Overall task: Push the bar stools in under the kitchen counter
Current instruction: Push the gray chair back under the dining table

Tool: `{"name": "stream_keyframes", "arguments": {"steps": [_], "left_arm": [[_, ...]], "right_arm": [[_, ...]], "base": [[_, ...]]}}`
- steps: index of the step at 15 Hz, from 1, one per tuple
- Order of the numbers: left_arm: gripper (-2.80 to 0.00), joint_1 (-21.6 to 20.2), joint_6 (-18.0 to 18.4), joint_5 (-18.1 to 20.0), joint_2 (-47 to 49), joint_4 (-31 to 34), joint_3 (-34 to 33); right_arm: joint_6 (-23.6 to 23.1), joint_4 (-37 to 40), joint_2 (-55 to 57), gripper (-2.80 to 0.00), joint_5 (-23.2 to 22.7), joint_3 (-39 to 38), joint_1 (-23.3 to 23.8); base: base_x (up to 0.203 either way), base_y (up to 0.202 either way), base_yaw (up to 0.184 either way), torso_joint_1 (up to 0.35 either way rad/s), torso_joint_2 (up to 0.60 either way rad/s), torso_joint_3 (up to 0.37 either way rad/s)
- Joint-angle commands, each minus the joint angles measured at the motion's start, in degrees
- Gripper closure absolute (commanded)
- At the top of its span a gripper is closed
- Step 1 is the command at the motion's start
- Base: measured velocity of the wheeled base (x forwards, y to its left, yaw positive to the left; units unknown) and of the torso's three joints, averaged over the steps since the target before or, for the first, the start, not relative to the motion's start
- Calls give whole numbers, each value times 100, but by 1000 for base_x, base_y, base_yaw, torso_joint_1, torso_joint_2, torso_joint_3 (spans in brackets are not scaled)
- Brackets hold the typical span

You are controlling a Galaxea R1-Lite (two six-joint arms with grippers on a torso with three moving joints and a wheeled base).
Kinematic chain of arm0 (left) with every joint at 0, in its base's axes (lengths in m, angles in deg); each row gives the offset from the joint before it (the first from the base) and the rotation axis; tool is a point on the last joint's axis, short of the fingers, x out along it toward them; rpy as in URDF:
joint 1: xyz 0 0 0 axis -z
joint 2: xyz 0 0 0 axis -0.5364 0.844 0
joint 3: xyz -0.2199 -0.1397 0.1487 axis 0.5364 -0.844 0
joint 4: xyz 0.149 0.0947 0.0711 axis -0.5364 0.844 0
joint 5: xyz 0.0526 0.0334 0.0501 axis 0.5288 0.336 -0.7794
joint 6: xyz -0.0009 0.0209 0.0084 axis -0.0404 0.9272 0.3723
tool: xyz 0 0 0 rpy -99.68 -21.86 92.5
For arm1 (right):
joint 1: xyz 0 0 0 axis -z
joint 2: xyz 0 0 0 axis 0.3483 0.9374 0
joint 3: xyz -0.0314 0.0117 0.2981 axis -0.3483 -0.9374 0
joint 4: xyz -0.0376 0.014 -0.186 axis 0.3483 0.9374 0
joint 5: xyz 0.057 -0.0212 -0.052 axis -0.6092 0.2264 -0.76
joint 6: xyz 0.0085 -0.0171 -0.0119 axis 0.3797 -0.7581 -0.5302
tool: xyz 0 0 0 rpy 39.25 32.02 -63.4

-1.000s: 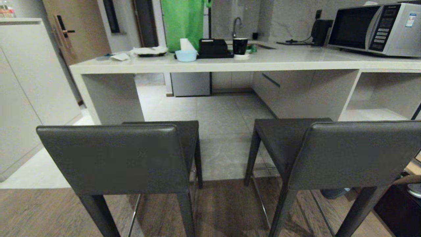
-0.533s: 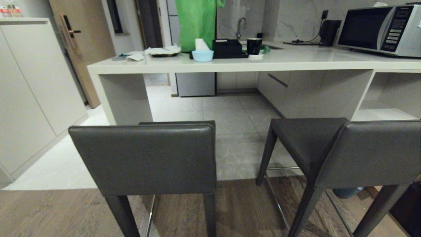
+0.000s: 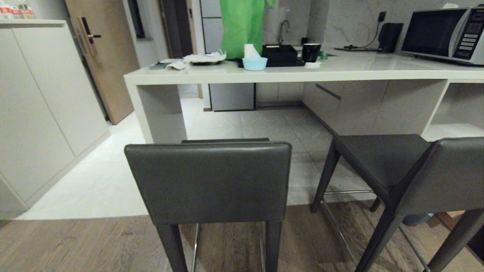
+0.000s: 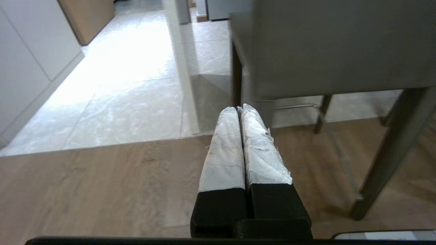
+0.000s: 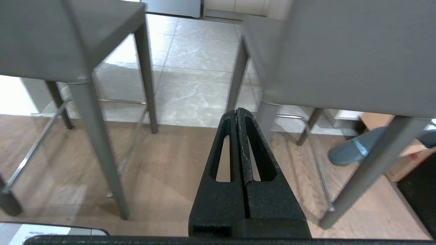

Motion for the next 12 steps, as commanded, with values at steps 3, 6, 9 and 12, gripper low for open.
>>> {"name": "stream_keyframes", "arguments": {"steps": [3, 6, 9, 12], "left_arm": [[0, -1, -4, -16, 7, 8, -18], [0, -1, -75, -50, 7, -9, -18], [0, -1, -268, 128, 267, 67, 569], [0, 93, -571, 356, 1931, -225, 1169]], "right_arm": [[-6, 0, 3, 0, 0, -4, -2], [-6, -17, 8, 0, 9, -5, -2], [-42, 188, 134, 0, 43, 299, 7], [157, 210, 1447, 0, 23, 1096, 8]], "base": [[0, 127, -2, 2, 4, 4], [0, 0, 0, 0, 0, 0], [0, 0, 0, 0, 0, 0], [0, 0, 0, 0, 0, 0]]}}
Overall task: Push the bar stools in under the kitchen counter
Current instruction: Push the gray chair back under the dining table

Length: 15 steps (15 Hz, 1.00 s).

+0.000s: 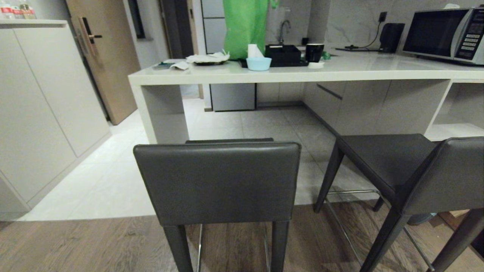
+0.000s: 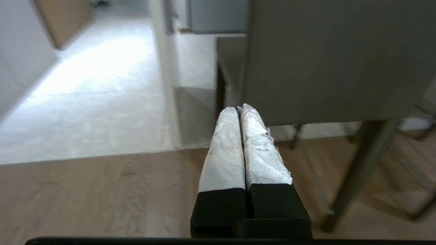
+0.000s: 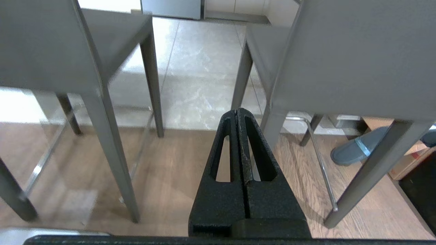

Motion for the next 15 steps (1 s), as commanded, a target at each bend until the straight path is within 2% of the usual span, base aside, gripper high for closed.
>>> {"name": "stream_keyframes", "arguments": {"steps": [1, 3, 5, 8, 10, 12, 15], "left_arm": [[0, 88, -61, 72, 1905, -572, 284], [0, 121, -98, 142, 3619, -1849, 303], [0, 33, -123, 394, 5417, -3507, 278], [0, -565, -137, 1434, 7795, -5994, 216], [0, -938, -139, 1981, 8940, -7470, 175], [0, -1087, 52, 2305, 9739, -8305, 162], [0, -1088, 259, 2396, 10553, -8663, 420]], "right_arm": [[44, -264, 1521, 0, -8, 506, 1], [64, -1049, 2786, 0, 15, 746, 3], [72, -1926, 4019, 0, 65, 911, -48], [115, -2926, 5471, 0, 121, 1041, -616], [162, -3510, 6280, 0, 157, 1104, -1089], [247, -4257, 7159, 0, 190, 1147, -1496], [333, -5513, 8614, 0, 434, 1219, -1994]], "base": [[0, 0, 0, 0, 0, 0], [0, 0, 0, 0, 0, 0], [0, 0, 0, 0, 0, 0], [0, 0, 0, 0, 0, 0], [0, 0, 0, 0, 0, 0], [0, 0, 0, 0, 0, 0], [0, 0, 0, 0, 0, 0]]}}
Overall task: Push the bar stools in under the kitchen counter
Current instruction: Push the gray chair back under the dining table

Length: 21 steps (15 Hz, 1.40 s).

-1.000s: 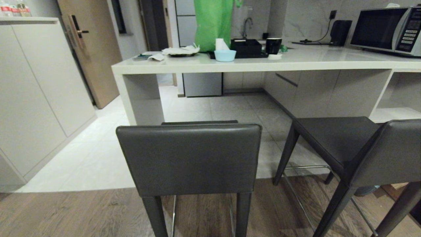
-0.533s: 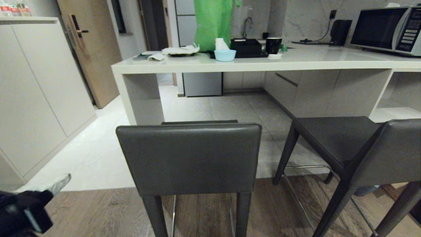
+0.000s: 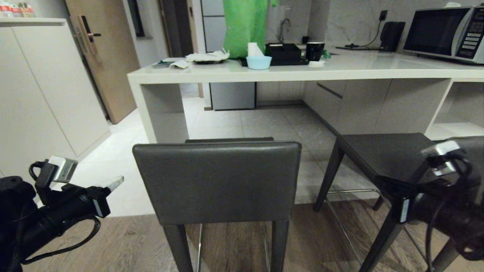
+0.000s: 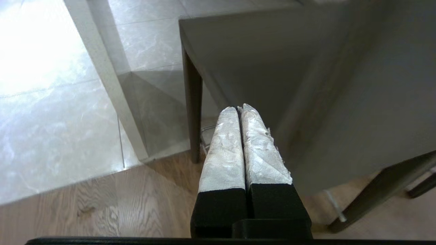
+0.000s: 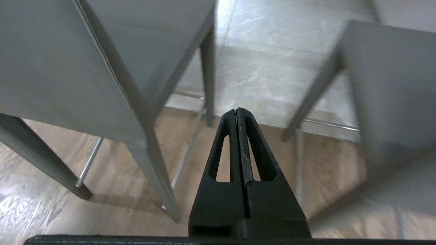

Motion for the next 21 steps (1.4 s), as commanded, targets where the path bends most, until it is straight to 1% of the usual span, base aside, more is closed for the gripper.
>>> {"name": "stream_keyframes", "arguments": {"steps": [1, 2, 3, 4, 5, 6, 8, 10, 12, 13, 14, 15, 17, 21], "left_arm": [[0, -14, 40, -21, 994, -165, 339], [0, -9, 46, -61, 1147, -175, 508], [0, 12, 44, -124, 1260, -178, 732], [0, 52, 39, -285, 1375, -180, 927], [0, 124, 34, -509, 1519, -180, 1089], [0, 225, 24, -604, 1560, -180, 1126], [0, 432, 18, -638, 1572, -180, 1094], [0, 672, 20, -695, 1559, -180, 1040], [0, 832, 82, -776, 1504, -180, 1068], [0, 904, 117, -1019, 1453, -180, 1058], [0, 970, 156, -1351, 1449, -180, 1078], [0, 1022, 204, -1572, 1455, -180, 1087], [0, 1024, 500, -1601, 1472, -180, 1023], [0, 997, 541, -1613, 1441, -180, 1021]], "right_arm": [[29, -1155, 1725, 0, 182, 92, -353], [41, -1781, 2208, 0, 330, 203, -480], [54, -2251, 2577, 0, 559, 401, -665], [63, -2536, 2800, 0, 771, 591, -919], [61, -2667, 2870, 0, 887, 690, -1117], [64, -2670, 2885, 0, 925, 767, -1265], [54, -2590, 3011, 0, 944, 808, -1425], [39, -2537, 3209, 0, 948, 923, -1429], [9, -2230, 3237, 0, 957, 1235, -1387], [12, -2047, 3218, 0, 958, 1397, -1378], [13, -1912, 3210, 0, 958, 1534, -1375], [13, -1827, 3225, 0, 958, 1617, -1382], [13, -1765, 3243, 0, 967, 1687, -1392], [4, -1756, 3270, 0, 967, 1678, -1392]], "base": [[0, 0, 0, 0, 0, 0], [0, 0, 0, 0, 0, 0], [0, 0, 0, 0, 0, 0], [0, 0, 0, 0, 0, 0], [0, 0, 0, 0, 0, 0], [0, 0, 0, 0, 0, 0], [0, 0, 0, 0, 0, 0], [0, 0, 0, 0, 0, 0], [0, 0, 0, 0, 0, 0], [0, 0, 0, 0, 0, 0], [0, 0, 0, 0, 0, 0], [0, 0, 0, 0, 0, 0], [0, 0, 0, 0, 0, 0], [0, 0, 0, 0, 0, 0]]}}
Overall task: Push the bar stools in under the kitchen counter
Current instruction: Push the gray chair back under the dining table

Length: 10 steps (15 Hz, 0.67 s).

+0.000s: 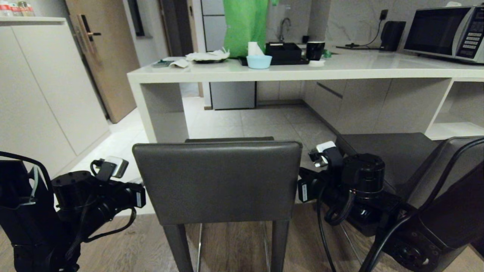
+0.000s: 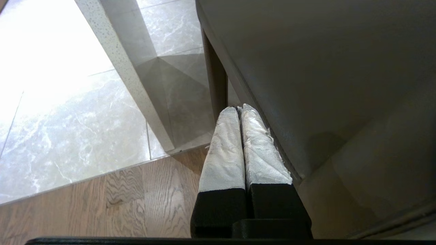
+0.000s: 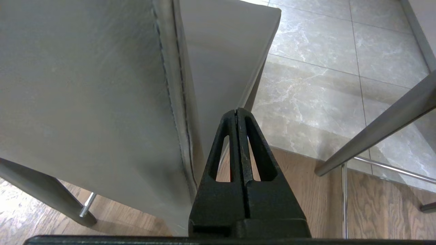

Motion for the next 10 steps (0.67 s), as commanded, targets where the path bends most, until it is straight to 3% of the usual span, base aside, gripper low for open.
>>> {"name": "stream_keyframes", "arguments": {"steps": [1, 4, 10], "left_arm": [[0, -5, 7, 3, -72, -49, -8], [0, 4, 10, 0, -69, -49, 0], [0, 4, 2, 0, -43, -49, 0]], "right_arm": [[-4, -46, 15, 0, 22, 0, -3], [-4, -55, 51, 0, 48, 0, -37], [-4, -72, 68, 0, 48, 0, -38]], "base": [[0, 0, 0, 0, 0, 0], [45, 0, -1, -3, -1, 3], [190, 0, 3, 0, 3, 3]]}}
